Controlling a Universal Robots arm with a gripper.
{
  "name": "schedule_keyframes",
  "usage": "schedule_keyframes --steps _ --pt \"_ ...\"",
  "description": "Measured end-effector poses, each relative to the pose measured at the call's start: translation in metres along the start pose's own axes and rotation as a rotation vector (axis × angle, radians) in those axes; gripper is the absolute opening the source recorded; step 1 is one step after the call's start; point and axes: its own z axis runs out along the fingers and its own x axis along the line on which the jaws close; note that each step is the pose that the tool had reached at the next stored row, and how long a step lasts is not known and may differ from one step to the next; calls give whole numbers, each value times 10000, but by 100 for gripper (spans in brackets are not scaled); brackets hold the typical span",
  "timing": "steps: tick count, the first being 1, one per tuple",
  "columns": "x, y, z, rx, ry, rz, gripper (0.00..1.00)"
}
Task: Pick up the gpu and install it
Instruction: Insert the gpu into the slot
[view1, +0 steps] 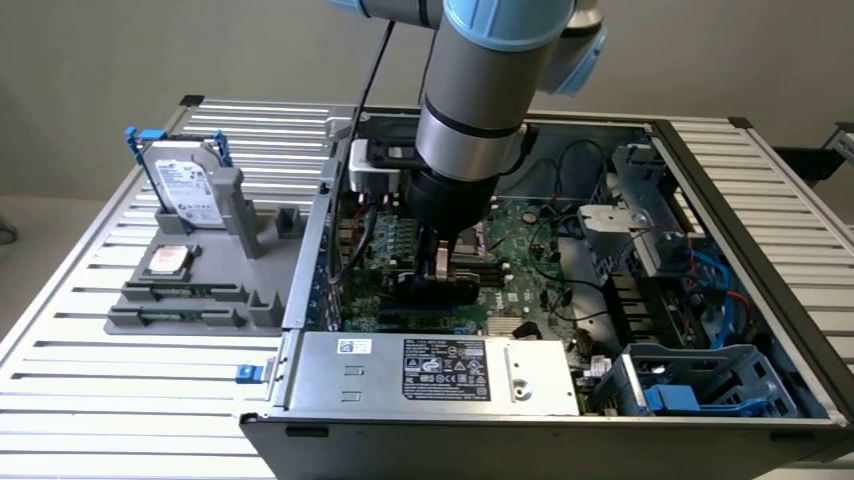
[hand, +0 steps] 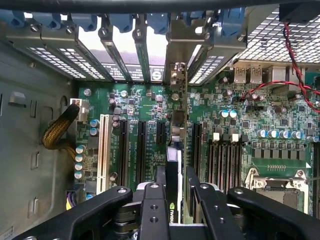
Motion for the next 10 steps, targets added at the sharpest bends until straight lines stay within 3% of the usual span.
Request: schedule_keyframes --steps 3,5,7,10 --pt "-3 3 8 0 -10 -12 28" --pt "-4 1 6 2 -3 -26 34" --pt "-7 -1 4 1 1 -37 46" --pt "-13 2 -18 0 3 -41 53"
